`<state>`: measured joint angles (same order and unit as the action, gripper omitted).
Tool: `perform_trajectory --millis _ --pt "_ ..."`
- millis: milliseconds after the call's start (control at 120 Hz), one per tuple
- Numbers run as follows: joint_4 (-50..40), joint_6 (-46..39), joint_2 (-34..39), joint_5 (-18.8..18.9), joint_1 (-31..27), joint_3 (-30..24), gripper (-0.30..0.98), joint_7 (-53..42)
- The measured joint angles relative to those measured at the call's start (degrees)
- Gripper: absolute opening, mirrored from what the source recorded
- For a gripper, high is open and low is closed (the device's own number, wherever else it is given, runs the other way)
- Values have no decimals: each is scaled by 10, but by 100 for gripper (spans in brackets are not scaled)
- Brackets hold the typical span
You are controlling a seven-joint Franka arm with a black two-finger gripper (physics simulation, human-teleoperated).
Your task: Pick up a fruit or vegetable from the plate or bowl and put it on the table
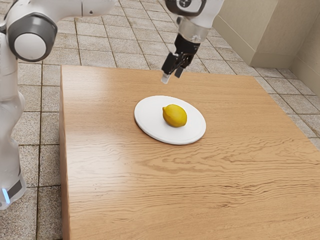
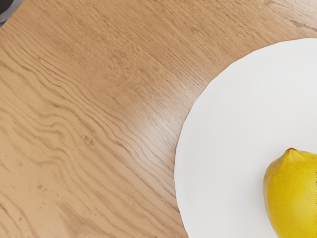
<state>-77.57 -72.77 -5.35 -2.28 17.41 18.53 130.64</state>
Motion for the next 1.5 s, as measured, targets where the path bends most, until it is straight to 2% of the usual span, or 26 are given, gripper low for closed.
perform_trajectory --millis 350,475,592,708,958,1125,1308,1500 --pt "1 -4 13 -19 22 -1 69 45" --pt "0 -15 -21 -25 19 1 69 56" --pt "-49 -49 -19 -28 19 20 69 59" --pt "-124 -99 16 -27 12 51 69 43" --pt "-134 -155 9 -25 -75 57 69 -10" --pt "-142 -201 -14 -26 -44 21 69 -40" --pt "-210 -267 5 -29 -48 18 69 -73" --pt "-229 -311 3 -41 -35 17 69 -98"
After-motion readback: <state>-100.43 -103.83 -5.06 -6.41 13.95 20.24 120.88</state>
